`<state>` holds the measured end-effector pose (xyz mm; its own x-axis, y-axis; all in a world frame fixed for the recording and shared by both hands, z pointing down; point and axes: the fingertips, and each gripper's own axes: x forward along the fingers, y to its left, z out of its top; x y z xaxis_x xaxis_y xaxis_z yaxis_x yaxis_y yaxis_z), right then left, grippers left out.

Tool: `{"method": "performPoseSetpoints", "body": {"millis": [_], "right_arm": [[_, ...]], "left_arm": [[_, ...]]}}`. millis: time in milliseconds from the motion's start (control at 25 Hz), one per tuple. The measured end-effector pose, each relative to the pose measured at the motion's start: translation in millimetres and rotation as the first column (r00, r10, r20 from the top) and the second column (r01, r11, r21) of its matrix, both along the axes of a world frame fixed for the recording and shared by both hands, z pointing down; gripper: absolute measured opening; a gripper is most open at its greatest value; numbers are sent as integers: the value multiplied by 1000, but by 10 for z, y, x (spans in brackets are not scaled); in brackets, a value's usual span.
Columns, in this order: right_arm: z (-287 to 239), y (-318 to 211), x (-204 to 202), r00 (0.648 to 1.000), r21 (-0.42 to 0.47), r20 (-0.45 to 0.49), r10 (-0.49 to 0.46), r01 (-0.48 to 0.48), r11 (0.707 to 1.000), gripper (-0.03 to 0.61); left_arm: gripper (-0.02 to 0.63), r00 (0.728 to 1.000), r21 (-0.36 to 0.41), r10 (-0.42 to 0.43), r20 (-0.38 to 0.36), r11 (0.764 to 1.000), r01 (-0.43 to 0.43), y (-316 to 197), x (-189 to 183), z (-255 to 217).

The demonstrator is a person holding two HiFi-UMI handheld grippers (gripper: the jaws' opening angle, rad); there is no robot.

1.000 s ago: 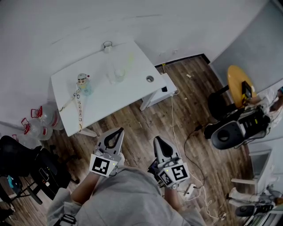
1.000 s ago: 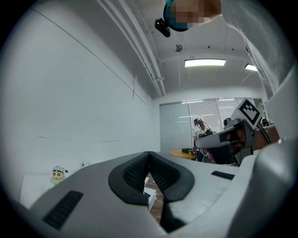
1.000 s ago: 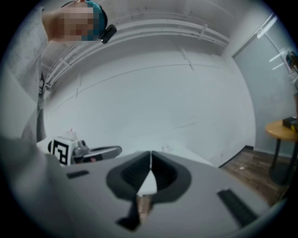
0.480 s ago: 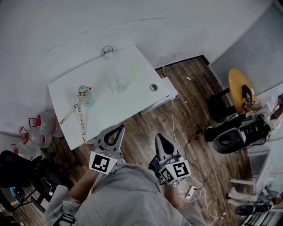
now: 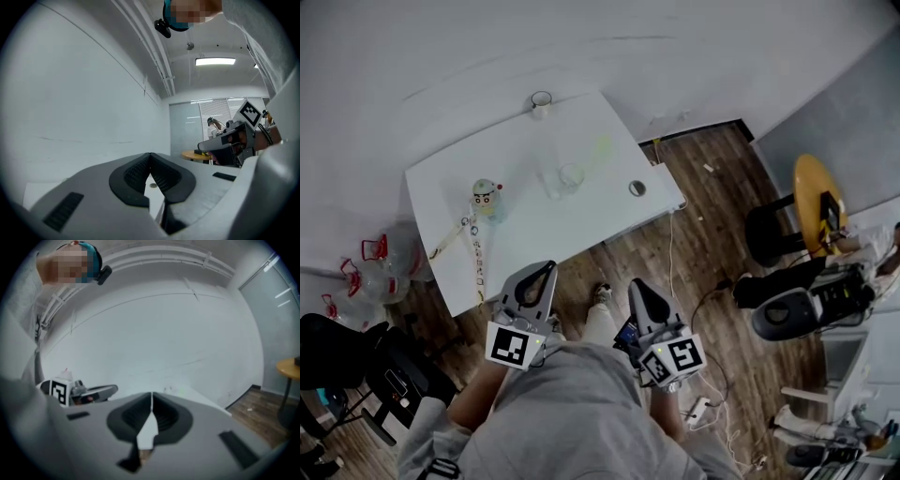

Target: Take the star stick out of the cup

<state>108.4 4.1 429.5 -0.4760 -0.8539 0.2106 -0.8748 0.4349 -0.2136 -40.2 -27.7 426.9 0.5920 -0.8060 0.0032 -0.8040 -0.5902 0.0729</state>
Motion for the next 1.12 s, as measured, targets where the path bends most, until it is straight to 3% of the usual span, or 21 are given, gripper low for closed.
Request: {"method": "performPoseSetpoints", "body": {"millis": [640, 1120], "right_arm": [[3, -1296, 95, 987, 12, -6, -158, 158, 987, 35], [54, -2238, 389, 967, 7, -15, -253, 253, 967, 35]], "left_arm": [[32, 982, -13, -190, 20, 982, 190, -781, -100, -10], [31, 951, -10, -302, 60, 953, 303, -1434, 240, -4]]}}
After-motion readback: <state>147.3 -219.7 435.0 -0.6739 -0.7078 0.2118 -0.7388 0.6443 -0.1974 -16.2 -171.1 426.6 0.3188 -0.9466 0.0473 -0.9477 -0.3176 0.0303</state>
